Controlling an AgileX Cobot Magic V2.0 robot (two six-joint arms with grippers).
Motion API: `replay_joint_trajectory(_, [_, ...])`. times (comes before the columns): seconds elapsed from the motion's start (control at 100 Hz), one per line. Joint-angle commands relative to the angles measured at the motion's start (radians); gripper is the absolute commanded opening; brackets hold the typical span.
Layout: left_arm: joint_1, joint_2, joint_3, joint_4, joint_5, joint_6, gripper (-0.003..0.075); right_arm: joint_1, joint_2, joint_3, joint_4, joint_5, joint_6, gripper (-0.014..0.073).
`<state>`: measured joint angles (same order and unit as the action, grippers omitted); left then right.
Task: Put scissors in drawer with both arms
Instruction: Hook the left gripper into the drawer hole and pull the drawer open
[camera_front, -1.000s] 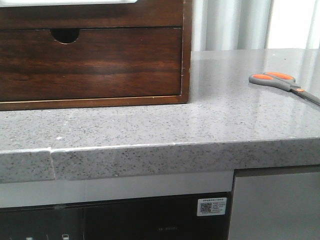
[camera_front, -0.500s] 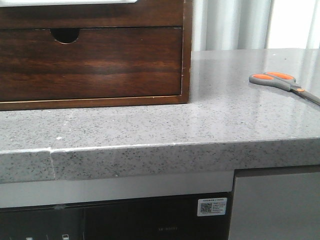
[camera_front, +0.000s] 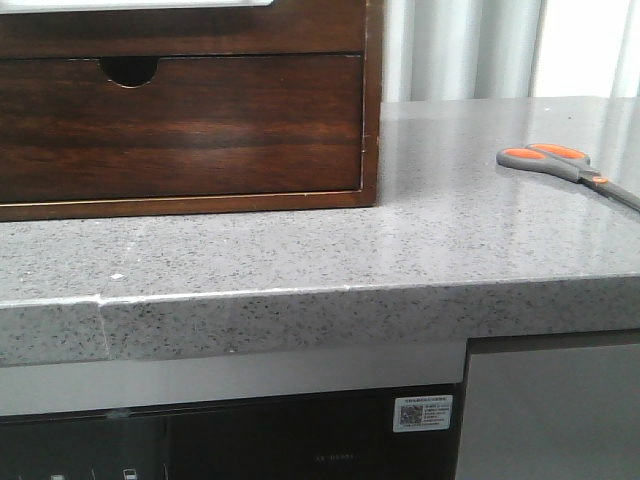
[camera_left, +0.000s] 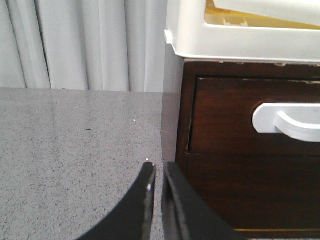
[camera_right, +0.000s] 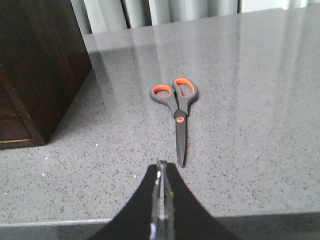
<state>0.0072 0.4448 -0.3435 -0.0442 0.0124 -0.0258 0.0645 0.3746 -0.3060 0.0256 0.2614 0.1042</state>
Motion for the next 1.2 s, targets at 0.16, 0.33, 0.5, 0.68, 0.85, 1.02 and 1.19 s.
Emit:
replay_joint_trajectory(0.16, [0.001,0.122,-0.04,0.002,-0.251,0.001,0.033,0.004,0.069,-0.035,-0.001,-0.084,-0.005,-0.0046])
replay_joint_trajectory(0.33, [-0.01,0.185,-0.04,0.206,-0.345,0.001,0.0323,0.004,0.078,-0.035,-0.001,-0.077,-0.005,-0.0046])
replay_joint_trajectory(0.5, [-0.073,0.262,-0.04,0.563,-0.521,0.001,0.0312,0.004,0.078,-0.035,-0.001,-0.075,-0.005,-0.0046])
replay_joint_trajectory(0.68, [-0.092,0.378,-0.055,0.808,-0.668,0.001,0.0315,0.004,0.078,-0.035,-0.001,-0.071,-0.005,-0.0046])
replay_joint_trajectory(0.85, [-0.092,0.473,-0.094,0.847,-0.693,0.043,0.0315,0.004,0.078,-0.035,-0.001,-0.062,-0.005,-0.0046])
replay_joint_trajectory(1.02, [-0.092,0.539,-0.133,0.862,-0.708,0.16,0.0315,0.004,0.078,-0.035,-0.001,-0.062,-0.005,-0.0046])
replay_joint_trajectory(1.19, [-0.092,0.574,-0.174,0.931,-0.708,0.237,0.0315,0.004,0.078,-0.035,-0.001,-0.062,-0.005,-0.0046])
